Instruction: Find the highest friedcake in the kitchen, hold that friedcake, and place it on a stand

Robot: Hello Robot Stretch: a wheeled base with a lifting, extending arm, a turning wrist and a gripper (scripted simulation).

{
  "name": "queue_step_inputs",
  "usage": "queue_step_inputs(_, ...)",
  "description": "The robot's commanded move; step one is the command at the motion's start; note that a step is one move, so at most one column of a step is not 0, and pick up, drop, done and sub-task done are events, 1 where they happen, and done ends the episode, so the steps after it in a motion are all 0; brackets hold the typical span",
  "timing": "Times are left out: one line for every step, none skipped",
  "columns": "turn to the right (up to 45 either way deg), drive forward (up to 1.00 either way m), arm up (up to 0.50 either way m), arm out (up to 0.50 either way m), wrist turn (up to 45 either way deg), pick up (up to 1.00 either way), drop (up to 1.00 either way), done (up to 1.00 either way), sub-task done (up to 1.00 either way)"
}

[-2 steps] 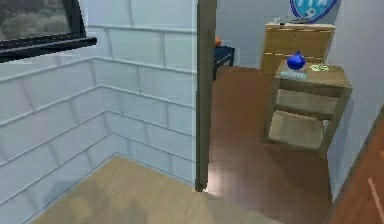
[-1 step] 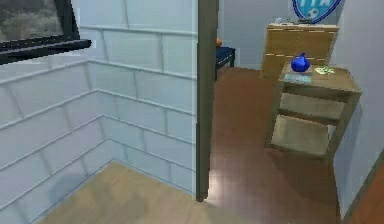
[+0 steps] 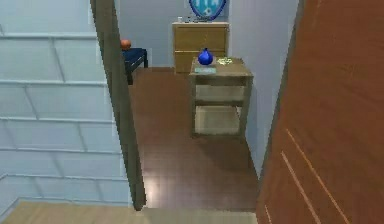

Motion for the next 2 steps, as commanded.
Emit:
queue_step_inputs(0.0,0.40,0.00,0.00,0.0,0.00,0.00,0.00,0.00)
queue_step_inputs(9.0,0.00,0.00,0.00,0.0,0.00,0.00,0.00,0.00)
